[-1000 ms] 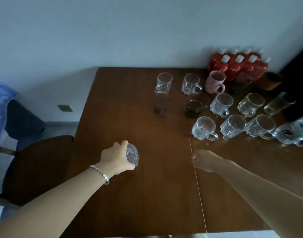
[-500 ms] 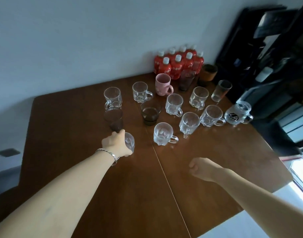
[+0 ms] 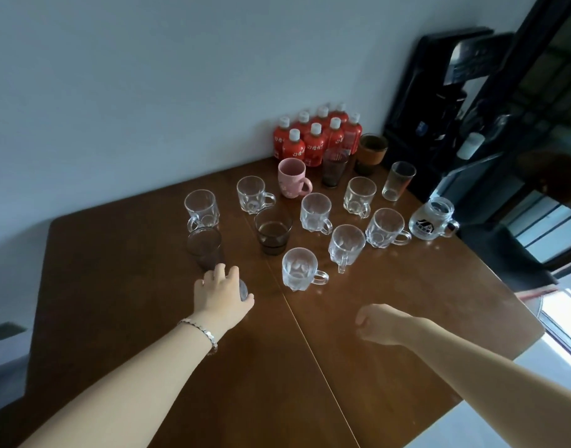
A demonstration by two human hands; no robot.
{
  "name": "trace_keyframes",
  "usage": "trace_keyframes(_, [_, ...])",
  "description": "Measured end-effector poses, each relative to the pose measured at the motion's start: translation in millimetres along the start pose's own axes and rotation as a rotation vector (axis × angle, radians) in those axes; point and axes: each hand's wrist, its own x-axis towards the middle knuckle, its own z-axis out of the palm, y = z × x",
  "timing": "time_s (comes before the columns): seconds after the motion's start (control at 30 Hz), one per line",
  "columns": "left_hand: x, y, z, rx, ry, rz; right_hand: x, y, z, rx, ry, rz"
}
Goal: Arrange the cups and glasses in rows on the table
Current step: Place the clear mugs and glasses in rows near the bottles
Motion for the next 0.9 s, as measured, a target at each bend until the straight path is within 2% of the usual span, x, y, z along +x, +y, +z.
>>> trace_keyframes(0.07, [3,14,-18,-0.024,0.035,0.092,-2,8,-11,-0.027,0.003,0.002])
trace_keyframes(0.13, [7,30,-38,-0.098,-0.004,0.126,-4,18,-30,-0.040,0.025,0.004])
trace_keyframes(0.47, [64,147,-102,-0.186,-0.050,0.123,36,103,-170,-0.034,0.220,-0.045])
trace_keyframes(0.67, [125,237,-110,-0.174,-0.081,0.036,104,177,-255,0.039,0.345,-0.083])
trace_keyframes(0.9, [179,301,-113,-0.228,-0.046,-0.098,156,216,-323,-0.065,0.326,-0.136])
